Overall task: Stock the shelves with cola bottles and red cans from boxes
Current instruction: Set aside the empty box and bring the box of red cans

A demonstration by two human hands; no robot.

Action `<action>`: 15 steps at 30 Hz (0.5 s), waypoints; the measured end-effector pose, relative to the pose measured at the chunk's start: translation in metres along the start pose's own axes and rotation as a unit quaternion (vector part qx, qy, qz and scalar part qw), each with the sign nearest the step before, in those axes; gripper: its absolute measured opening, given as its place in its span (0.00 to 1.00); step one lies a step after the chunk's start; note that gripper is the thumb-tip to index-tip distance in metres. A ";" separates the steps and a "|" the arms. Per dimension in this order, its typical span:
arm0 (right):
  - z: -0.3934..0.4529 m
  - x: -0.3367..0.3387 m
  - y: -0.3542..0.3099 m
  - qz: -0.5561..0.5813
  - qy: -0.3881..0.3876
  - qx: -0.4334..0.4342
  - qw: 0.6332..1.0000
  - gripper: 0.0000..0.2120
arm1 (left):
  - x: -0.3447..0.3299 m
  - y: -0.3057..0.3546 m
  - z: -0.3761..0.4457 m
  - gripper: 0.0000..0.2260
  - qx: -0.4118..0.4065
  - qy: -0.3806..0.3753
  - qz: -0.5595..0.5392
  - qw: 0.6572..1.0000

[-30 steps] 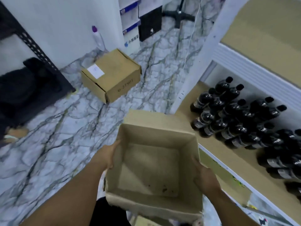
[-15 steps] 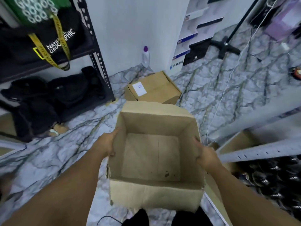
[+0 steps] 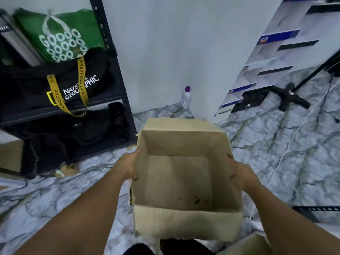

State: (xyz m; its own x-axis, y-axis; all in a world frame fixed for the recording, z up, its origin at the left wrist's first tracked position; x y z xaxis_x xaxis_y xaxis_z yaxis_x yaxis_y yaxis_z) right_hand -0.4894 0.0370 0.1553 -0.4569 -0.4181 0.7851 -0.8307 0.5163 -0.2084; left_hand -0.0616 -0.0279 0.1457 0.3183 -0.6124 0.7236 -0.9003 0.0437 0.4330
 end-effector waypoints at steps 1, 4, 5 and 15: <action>0.023 0.013 -0.005 -0.003 0.003 0.017 1.000 0.28 | 0.012 0.007 0.014 0.51 0.002 0.010 0.004 1.000; 0.080 0.059 -0.035 -0.018 0.010 0.048 0.999 0.34 | 0.045 0.023 0.057 0.53 0.025 0.024 -0.005 0.999; 0.096 0.074 -0.048 -0.028 0.006 0.049 0.998 0.35 | 0.055 0.026 0.072 0.53 0.030 0.027 -0.011 0.999; 0.279 0.157 -0.170 -0.040 0.022 0.029 0.999 0.35 | 0.149 0.014 0.242 0.53 0.072 0.054 -0.055 0.994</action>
State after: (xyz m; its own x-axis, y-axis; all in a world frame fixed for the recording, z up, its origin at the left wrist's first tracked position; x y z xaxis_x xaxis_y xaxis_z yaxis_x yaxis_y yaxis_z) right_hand -0.5089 -0.3246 0.1513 -0.3746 -0.4223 0.8255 -0.8815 0.4384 -0.1758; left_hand -0.0989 -0.3098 0.1295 0.4397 -0.5188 0.7332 -0.8893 -0.1369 0.4364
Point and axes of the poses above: each hand's wrist, its own z-axis towards the middle knuckle, its own x-axis out of the back of the hand, y = z × x, the point moved 3 cm from there along z, towards the middle knuckle, and after that the axes turned 9 degrees about -x, right-handed, at the moved point
